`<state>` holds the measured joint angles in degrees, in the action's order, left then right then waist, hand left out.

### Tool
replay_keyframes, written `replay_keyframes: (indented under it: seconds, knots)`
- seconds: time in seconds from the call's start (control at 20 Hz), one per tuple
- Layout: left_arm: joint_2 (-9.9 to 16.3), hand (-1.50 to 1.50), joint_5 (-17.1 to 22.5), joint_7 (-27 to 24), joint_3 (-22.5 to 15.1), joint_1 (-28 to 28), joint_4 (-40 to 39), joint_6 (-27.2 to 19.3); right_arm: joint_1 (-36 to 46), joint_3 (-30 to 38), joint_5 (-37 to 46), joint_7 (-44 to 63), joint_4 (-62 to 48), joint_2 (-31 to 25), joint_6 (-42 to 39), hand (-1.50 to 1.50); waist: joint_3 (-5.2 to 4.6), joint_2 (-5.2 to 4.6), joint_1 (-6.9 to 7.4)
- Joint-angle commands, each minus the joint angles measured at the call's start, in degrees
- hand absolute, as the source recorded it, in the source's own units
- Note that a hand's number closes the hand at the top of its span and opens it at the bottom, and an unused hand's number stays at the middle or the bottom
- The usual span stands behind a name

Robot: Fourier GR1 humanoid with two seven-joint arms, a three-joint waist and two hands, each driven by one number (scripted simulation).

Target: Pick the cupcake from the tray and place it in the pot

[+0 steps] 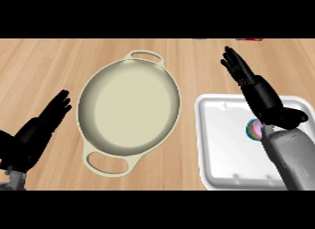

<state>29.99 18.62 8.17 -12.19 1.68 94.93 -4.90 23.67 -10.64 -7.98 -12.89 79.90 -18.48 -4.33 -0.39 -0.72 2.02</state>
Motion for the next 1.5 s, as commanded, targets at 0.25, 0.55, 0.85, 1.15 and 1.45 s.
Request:
replay_keyframes:
  seconds: [0.25,0.55,0.85,1.15,1.45]
  knots:
    - [-9.3,0.0,3.9,1.1,-4.2,0.3,-0.3,0.8,-0.7,12.8,1.1,-7.9,-19.7,-15.3,-5.7,-1.5,0.52,-0.24,-1.56]
    - [-12.9,0.0,4.8,3.8,-8.2,-0.7,1.7,0.2,-3.4,3.5,23.0,6.1,-29.2,-16.8,13.4,-1.5,0.46,0.18,-0.48]
    - [-13.7,0.0,4.5,4.5,-5.0,2.6,-3.4,0.8,-0.9,-3.0,28.6,18.8,-15.0,-20.0,5.1,-1.5,0.3,0.89,-2.35]
    - [-12.2,0.0,5.7,6.9,-3.4,0.9,-1.1,2.2,1.4,1.2,20.7,36.8,2.1,-27.4,-11.6,-1.5,0.27,1.15,-2.6]
    - [-12.6,0.0,5.5,3.4,-2.2,0.1,-4.1,4.8,3.3,4.5,10.0,55.2,10.5,-28.8,-23.5,-1.5,0.26,0.95,-2.55]
